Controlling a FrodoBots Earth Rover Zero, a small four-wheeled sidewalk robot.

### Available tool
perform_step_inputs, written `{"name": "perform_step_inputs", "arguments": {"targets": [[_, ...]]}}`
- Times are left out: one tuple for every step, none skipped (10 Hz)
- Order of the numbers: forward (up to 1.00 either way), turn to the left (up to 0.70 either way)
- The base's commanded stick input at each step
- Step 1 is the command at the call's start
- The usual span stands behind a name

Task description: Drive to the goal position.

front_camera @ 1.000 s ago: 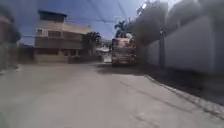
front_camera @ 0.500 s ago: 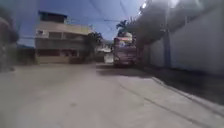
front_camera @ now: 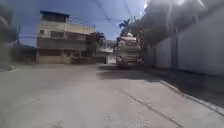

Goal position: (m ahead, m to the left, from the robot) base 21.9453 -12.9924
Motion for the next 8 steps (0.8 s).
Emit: {"name": "perform_step_inputs", "arguments": {"targets": [[1.0, 0.0], [1.0, 0.0], [1.0, 0.0], [1.0, 0.0], [1.0, 0.0], [1.0, 0.0], [1.0, 0.0], [1.0, 0.0]]}}
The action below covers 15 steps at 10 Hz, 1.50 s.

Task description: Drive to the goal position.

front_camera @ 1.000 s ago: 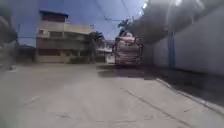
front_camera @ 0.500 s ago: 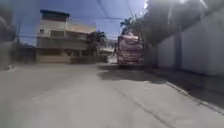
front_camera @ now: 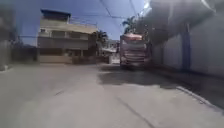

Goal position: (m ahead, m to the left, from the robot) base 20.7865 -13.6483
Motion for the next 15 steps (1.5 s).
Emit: {"name": "perform_step_inputs", "arguments": {"targets": [[1.0, 0.0], [1.0, 0.0], [1.0, 0.0], [1.0, 0.0], [1.0, 0.0], [1.0, 0.0], [1.0, 0.0], [1.0, 0.0], [1.0, 0.0], [1.0, 0.0], [1.0, 0.0], [1.0, 0.0], [1.0, 0.0], [1.0, 0.0], [1.0, 0.0]]}}
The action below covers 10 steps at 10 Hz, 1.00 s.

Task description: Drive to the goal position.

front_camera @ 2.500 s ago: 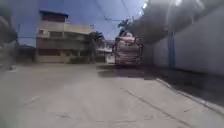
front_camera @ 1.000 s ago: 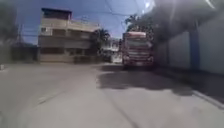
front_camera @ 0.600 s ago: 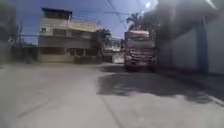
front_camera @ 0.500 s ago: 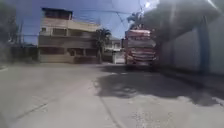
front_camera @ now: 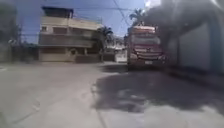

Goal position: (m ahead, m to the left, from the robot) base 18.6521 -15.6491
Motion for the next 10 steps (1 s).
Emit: {"name": "perform_step_inputs", "arguments": {"targets": [[1.0, 0.0], [1.0, 0.0], [1.0, 0.0], [1.0, 0.0], [1.0, 0.0], [1.0, 0.0], [1.0, 0.0], [1.0, 0.0], [1.0, 0.0], [1.0, 0.0]]}}
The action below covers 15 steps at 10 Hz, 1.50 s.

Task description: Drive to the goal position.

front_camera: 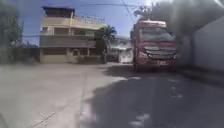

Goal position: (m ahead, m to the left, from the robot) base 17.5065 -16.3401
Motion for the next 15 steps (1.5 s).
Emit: {"name": "perform_step_inputs", "arguments": {"targets": [[1.0, -0.01], [1.0, -0.06], [1.0, -0.12], [1.0, -0.19], [1.0, 0.0], [1.0, 0.0], [1.0, 0.0], [1.0, 0.0], [1.0, 0.0], [1.0, 0.0], [1.0, -0.04], [1.0, -0.21], [1.0, -0.35], [1.0, -0.4], [1.0, -0.39]]}}
